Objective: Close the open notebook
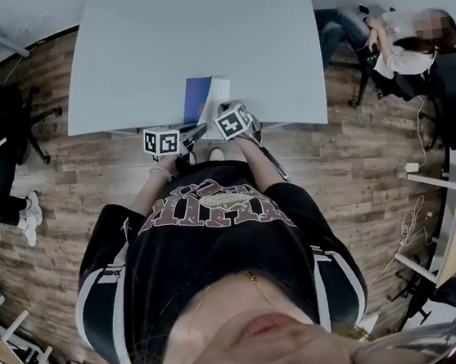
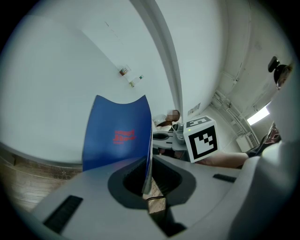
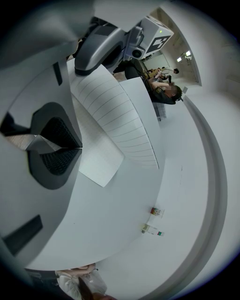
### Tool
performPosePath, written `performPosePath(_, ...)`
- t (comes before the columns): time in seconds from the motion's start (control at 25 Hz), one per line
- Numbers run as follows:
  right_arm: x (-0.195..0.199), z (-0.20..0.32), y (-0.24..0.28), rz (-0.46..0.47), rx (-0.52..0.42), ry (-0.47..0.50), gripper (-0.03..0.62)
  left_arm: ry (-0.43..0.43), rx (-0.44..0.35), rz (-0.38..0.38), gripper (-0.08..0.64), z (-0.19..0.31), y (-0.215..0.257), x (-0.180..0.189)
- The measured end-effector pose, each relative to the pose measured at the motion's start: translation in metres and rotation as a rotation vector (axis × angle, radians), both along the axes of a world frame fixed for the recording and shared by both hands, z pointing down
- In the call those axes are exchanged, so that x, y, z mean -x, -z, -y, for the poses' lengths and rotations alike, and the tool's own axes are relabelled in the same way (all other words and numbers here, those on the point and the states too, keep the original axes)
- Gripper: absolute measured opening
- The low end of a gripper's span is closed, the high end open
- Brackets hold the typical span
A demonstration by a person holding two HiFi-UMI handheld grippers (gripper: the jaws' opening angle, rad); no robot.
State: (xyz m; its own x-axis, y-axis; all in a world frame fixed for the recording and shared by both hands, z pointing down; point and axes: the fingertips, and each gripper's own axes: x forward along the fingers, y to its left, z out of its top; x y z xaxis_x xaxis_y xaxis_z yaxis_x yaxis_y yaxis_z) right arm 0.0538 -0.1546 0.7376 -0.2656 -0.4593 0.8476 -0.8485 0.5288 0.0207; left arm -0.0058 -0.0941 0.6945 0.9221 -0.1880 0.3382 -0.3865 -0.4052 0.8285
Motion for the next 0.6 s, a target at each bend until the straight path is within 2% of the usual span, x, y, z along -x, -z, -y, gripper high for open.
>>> performPosePath(0.6,0.0001,0.0005,0.001,0.023,-0.004,-0.028,0.02,0.005,-0.006,-0.009,0.054,-0.0001,0.0006,0.0012)
